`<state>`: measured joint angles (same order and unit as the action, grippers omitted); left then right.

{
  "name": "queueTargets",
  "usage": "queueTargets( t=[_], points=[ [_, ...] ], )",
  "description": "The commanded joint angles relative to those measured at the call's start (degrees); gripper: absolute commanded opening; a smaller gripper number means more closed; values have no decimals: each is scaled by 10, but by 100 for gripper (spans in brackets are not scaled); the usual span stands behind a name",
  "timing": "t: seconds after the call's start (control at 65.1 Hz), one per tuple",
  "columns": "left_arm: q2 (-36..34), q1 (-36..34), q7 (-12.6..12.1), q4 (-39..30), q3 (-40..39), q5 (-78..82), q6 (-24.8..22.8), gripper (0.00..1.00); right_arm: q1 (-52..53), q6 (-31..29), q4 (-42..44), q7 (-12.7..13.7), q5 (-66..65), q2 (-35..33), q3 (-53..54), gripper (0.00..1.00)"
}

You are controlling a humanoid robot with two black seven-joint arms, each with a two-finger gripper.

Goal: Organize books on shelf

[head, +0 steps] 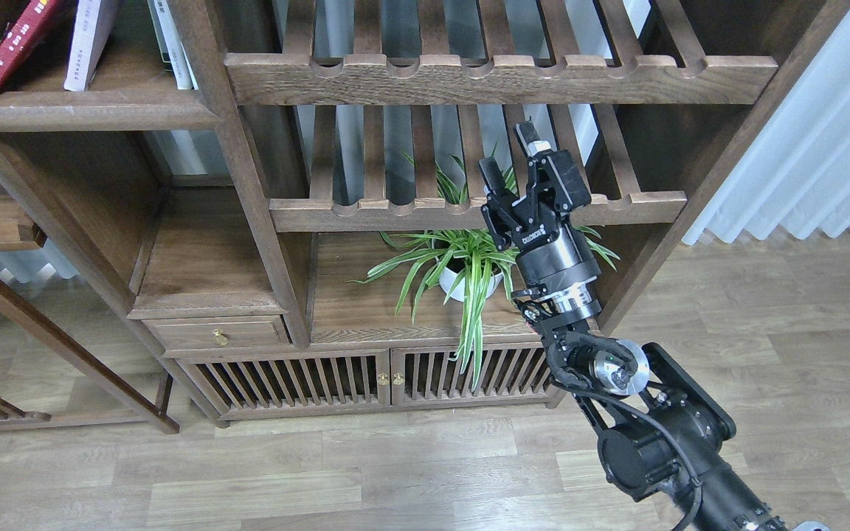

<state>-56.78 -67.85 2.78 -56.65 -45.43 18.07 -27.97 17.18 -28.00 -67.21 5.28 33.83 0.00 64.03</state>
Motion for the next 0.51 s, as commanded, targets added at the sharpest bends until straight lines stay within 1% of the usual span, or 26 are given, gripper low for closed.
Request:
queueTargets(
  t=[0.0, 0.031, 0.138, 0.184, 0.2, 0.246, 0.307, 0.4, 0.492],
  points=[
    [17, 0, 24, 0, 22, 6, 11, 0, -3, 0, 0, 0, 0, 0, -1, 83],
    [25, 0, 31, 0, 24, 10, 24, 0, -4, 0, 0, 0, 0, 0, -1, 83],
    [43, 0, 40, 0, 26, 23, 63, 0, -5, 0, 0, 0, 0, 0, -1, 83],
    [52, 0, 46, 0, 25, 25, 72, 0, -6, 0, 0, 0, 0, 0, -1, 83],
    [64, 0, 57, 3, 25, 28, 89, 0, -6, 0, 0, 0, 0, 0, -1, 83],
    [70, 0, 63, 3, 25, 30, 101, 0, -6, 0, 0, 0, 0, 0, -1, 83],
    [86, 0, 78, 4, 26, 37, 130, 0, -6, 0, 0, 0, 0, 0, -1, 83],
    [97, 3, 92, 4, 32, 48, 154, 0, -6, 0, 0, 0, 0, 0, -1, 83],
    [113, 6, 97, 10, 35, 51, 171, 0, -6, 0, 0, 0, 0, 0, -1, 83]
  ],
)
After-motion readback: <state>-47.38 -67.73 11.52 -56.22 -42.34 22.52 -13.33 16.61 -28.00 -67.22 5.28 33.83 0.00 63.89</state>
